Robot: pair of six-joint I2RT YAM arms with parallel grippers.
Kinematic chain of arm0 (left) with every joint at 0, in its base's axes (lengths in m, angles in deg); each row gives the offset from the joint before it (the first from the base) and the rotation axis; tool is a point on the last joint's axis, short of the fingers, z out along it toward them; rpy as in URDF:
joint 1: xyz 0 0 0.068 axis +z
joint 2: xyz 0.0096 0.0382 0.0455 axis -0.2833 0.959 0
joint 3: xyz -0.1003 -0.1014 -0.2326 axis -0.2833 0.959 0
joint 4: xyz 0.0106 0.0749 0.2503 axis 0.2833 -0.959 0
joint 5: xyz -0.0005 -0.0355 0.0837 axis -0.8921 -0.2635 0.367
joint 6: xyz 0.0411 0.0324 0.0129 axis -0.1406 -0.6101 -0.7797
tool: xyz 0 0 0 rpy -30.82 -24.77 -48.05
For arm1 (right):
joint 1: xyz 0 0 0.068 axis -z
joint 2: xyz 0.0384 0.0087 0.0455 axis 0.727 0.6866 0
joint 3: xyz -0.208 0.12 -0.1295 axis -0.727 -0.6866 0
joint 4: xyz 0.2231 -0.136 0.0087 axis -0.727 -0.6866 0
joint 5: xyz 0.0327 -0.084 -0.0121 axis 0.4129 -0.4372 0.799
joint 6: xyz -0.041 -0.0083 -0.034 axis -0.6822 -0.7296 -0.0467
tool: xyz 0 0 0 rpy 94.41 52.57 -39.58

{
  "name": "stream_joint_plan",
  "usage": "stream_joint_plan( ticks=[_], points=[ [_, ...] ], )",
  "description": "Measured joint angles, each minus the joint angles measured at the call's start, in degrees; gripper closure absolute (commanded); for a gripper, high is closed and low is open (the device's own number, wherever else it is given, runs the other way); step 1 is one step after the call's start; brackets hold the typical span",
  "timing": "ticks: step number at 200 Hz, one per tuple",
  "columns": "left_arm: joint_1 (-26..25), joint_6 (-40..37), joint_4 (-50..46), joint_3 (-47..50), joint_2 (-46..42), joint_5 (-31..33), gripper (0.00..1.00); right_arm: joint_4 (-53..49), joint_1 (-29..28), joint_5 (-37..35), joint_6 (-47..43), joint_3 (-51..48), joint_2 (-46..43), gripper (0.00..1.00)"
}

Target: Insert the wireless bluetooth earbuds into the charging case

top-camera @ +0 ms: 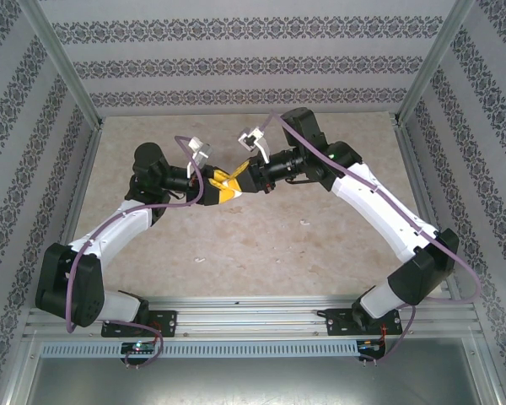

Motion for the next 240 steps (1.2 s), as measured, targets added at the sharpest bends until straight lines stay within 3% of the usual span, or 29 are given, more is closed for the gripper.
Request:
stream_joint_plan(
  ticks=[23, 39, 89, 136, 184, 240],
  points=[
    [0.6, 2.0, 2.5, 0.7, -0.1, 1.9, 0.39, 6.5, 0.2, -2.7, 2.6, -4.0, -1.7, 0.82],
    [1.7, 4.0, 4.4, 1.4, -0.2, 4.1, 0.37, 9.8, 0.2, -5.0, 4.1, -6.5, -3.0, 0.81],
    [7.0, 8.1, 7.5, 1.8, -3.8, 13.4, 0.40, 16.2, 0.5, -11.8, 9.8, -15.4, -7.7, 0.82],
    [6.9, -2.9, -13.3, 1.8, -12.6, 21.7, 0.36, 24.9, 0.9, -14.3, 15.8, -16.9, -9.0, 0.82],
    [3.3, -3.4, -16.6, 4.7, -14.1, 24.0, 0.36, 32.1, 0.7, -14.8, 21.0, -18.1, -9.0, 0.82],
    [1.7, 0.0, -14.3, 5.7, -11.6, 24.9, 0.47, 34.1, -0.8, -14.6, 22.8, -18.0, -8.1, 0.82]
  ],
)
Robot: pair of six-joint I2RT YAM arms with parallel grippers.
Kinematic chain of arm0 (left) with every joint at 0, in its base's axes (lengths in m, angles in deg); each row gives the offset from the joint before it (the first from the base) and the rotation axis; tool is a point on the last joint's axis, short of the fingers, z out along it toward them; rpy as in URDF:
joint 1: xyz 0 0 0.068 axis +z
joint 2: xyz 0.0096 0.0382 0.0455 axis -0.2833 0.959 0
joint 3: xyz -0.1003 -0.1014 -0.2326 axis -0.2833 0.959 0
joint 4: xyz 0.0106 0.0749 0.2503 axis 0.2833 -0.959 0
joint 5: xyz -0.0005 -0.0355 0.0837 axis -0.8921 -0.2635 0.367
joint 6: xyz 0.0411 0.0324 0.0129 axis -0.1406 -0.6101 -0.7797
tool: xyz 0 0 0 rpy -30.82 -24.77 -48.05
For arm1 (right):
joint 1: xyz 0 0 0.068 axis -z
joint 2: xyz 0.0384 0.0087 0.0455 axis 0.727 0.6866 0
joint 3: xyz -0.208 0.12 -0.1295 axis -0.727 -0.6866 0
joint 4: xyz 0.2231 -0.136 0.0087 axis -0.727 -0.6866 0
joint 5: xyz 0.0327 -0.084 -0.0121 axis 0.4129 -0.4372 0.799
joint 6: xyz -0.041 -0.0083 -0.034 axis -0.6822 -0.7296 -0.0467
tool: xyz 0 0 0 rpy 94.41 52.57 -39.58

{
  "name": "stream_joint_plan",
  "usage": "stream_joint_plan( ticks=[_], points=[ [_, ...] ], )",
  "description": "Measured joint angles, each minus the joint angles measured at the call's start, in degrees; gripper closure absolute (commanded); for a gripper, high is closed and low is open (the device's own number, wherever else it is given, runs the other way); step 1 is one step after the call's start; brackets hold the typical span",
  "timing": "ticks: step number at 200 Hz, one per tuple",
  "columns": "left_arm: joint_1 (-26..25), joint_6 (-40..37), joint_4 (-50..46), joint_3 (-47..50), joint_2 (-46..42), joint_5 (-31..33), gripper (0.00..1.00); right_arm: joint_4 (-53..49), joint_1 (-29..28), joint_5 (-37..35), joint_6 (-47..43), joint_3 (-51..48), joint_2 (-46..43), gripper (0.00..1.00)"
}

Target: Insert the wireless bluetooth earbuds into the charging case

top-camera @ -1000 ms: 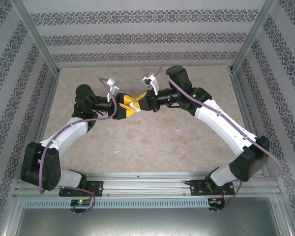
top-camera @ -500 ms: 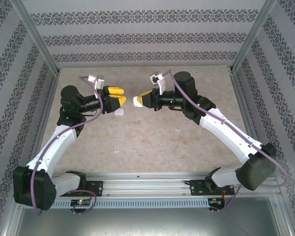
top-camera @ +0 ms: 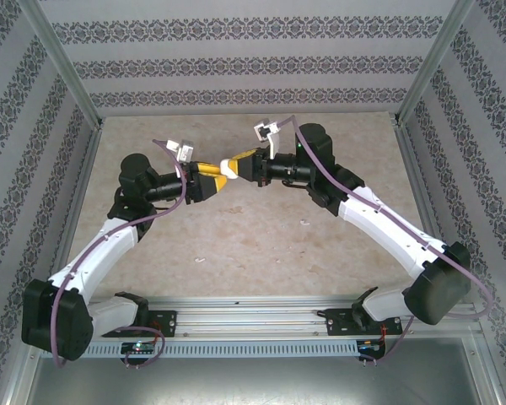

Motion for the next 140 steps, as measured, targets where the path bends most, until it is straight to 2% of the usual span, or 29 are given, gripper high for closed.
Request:
stream_joint_plan(
  ticks=[96, 140],
  points=[
    [-1.8, 4.7, 8.1, 0.3, 2.8, -0.2, 0.66, 0.4, -0.4, 0.0, 1.4, 0.1, 0.4, 0.82],
    [-2.2, 5.6, 9.2, 0.6, 3.0, -0.3, 0.86, 0.8, -0.3, 0.5, 1.4, 0.4, 0.5, 0.82]
  ],
)
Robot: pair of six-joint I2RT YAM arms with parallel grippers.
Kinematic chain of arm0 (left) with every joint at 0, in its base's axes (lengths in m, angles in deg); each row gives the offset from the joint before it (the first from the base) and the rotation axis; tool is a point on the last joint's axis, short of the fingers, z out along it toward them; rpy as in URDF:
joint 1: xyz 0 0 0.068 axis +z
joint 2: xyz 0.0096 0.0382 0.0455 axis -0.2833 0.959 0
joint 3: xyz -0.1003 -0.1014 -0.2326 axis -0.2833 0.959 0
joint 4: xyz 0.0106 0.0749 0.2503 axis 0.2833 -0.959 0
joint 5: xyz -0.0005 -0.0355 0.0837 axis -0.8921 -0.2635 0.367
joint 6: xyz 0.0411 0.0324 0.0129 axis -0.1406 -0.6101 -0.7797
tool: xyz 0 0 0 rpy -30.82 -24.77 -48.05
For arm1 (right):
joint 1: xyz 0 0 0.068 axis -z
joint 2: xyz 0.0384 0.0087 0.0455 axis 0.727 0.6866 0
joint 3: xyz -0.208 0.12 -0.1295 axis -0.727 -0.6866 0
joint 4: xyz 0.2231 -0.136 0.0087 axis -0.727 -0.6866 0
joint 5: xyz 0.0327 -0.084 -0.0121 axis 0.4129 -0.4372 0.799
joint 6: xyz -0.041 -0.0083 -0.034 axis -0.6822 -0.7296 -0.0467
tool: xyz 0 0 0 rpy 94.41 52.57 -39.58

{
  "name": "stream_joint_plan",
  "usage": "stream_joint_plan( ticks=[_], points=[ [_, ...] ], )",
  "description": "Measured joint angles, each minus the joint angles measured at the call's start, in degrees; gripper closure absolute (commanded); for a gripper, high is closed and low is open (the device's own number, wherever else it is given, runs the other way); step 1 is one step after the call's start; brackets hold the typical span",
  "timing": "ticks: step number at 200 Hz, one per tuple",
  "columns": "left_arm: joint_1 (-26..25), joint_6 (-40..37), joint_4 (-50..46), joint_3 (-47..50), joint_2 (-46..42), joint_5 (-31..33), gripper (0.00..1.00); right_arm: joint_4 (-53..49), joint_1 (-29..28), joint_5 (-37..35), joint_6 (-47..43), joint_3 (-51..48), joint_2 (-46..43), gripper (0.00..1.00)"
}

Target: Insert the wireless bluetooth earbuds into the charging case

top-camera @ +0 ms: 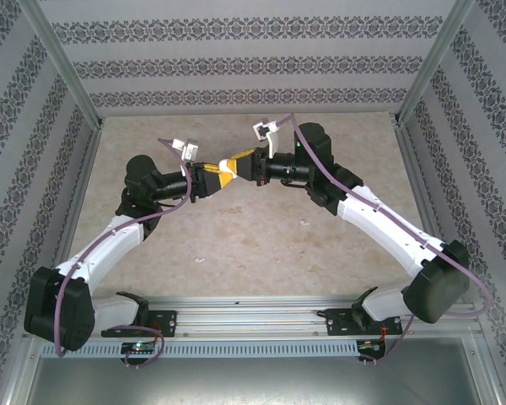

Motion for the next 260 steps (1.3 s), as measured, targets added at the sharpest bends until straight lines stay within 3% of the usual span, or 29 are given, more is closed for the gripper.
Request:
stream_joint_plan(
  ticks=[28, 46, 61, 141, 199, 260],
  points=[
    [0.0, 0.0, 0.3, 0.0, 0.0, 0.0, 1.00, 0.0, 0.0, 0.3, 0.0, 0.2, 0.0, 0.80],
    [0.0, 0.0, 1.2, 0.3, 0.0, -0.2, 1.00, -0.1, 0.0, 0.6, 0.1, 0.2, 0.0, 0.69],
    [0.0, -0.3, 3.1, 1.3, 0.0, -0.2, 1.00, -0.4, 0.0, 0.9, 0.7, 0.3, 0.2, 0.66],
    [-0.2, -5.6, 4.1, 5.2, -1.0, -0.9, 1.00, -2.1, 3.1, 3.1, 5.2, 1.4, 3.7, 0.65],
    [-0.3, -7.9, 3.3, 5.2, -2.0, -1.2, 1.00, -3.0, 4.6, 3.2, 8.8, 1.4, 5.5, 0.57],
    [-0.1, -18.1, -8.3, 6.0, -6.9, 4.0, 1.00, -9.3, 4.5, 0.3, 9.7, 1.4, 3.6, 0.52]
  ],
)
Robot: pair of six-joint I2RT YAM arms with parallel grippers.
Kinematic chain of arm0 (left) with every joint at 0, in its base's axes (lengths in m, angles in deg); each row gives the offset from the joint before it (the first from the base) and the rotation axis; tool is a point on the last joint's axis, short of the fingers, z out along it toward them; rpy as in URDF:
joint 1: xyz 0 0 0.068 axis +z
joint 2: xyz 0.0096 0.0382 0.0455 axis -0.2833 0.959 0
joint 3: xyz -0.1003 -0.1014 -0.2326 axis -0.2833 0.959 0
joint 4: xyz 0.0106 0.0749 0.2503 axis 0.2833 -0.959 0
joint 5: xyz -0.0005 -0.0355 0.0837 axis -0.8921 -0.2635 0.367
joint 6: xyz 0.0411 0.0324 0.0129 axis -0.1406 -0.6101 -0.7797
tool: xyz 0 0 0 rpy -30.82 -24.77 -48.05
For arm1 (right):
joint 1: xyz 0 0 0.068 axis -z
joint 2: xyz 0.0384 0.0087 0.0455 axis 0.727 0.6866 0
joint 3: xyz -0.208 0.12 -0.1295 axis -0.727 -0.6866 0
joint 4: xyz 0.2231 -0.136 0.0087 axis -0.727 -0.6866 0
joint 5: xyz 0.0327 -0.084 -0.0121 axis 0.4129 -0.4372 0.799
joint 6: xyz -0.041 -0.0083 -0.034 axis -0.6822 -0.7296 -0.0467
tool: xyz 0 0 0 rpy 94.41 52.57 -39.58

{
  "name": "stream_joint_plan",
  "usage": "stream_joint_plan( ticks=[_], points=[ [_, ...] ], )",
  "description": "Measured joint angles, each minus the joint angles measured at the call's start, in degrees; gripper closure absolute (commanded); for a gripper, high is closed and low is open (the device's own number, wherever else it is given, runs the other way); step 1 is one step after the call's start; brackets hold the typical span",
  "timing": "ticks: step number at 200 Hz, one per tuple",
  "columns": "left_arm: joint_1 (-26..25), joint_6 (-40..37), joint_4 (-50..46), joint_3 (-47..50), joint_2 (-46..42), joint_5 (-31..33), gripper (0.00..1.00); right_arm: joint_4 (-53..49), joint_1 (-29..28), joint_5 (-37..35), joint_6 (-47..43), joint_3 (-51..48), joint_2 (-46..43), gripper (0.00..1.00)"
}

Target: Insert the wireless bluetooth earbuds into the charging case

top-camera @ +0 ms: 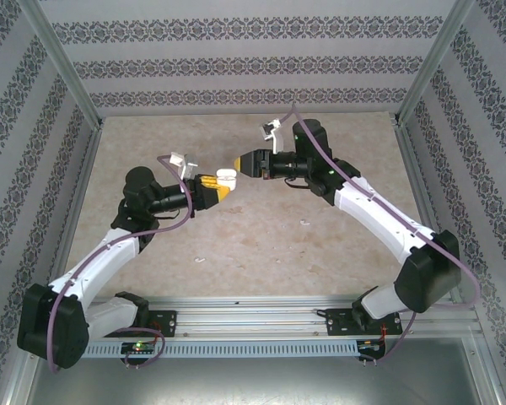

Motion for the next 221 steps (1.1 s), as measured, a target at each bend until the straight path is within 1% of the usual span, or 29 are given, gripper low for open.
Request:
stream_joint_plan(
  ticks=[28, 48, 64, 100, 130, 140, 160, 189, 221],
  points=[
    [1.9, -2.6, -5.1, 1.9, -2.2, 3.4, 1.00, -4.6, -0.4, -4.3, 0.0, 0.0, -1.8, 0.51],
    [3.9, -3.6, -8.2, 3.3, -3.3, 5.7, 1.00, -7.2, -2.8, -9.0, -0.2, -0.7, -3.0, 0.51],
    [5.7, -4.2, -10.8, 4.4, -4.2, 7.6, 1.00, -9.2, -6.8, -13.6, -1.1, -1.6, -3.4, 0.52],
    [9.7, -4.4, -16.9, 5.3, -4.5, 10.6, 1.00, -12.5, -18.8, -24.3, -2.9, -3.5, -1.5, 0.55],
    [12.9, -4.3, -19.7, 5.3, -3.1, 11.7, 1.00, -13.2, -28.5, -32.8, -4.6, -3.5, 4.7, 0.56],
    [13.8, -4.1, -20.3, 5.3, -2.2, 11.9, 1.00, -13.9, -31.7, -35.2, -5.2, -2.6, 8.1, 0.56],
    [15.1, -3.6, -21.2, 5.3, -0.3, 12.2, 1.00, -16.0, -36.2, -38.6, -6.6, 0.9, 15.5, 0.57],
    [16.2, -3.0, -22.0, 5.3, 1.0, 12.3, 1.00, -20.4, -40.1, -41.7, -9.2, 9.2, 24.8, 0.58],
    [17.1, -3.0, -22.1, 5.2, 1.9, 12.3, 1.00, -25.1, -41.0, -43.6, -11.8, 17.6, 31.1, 0.58]
  ],
)
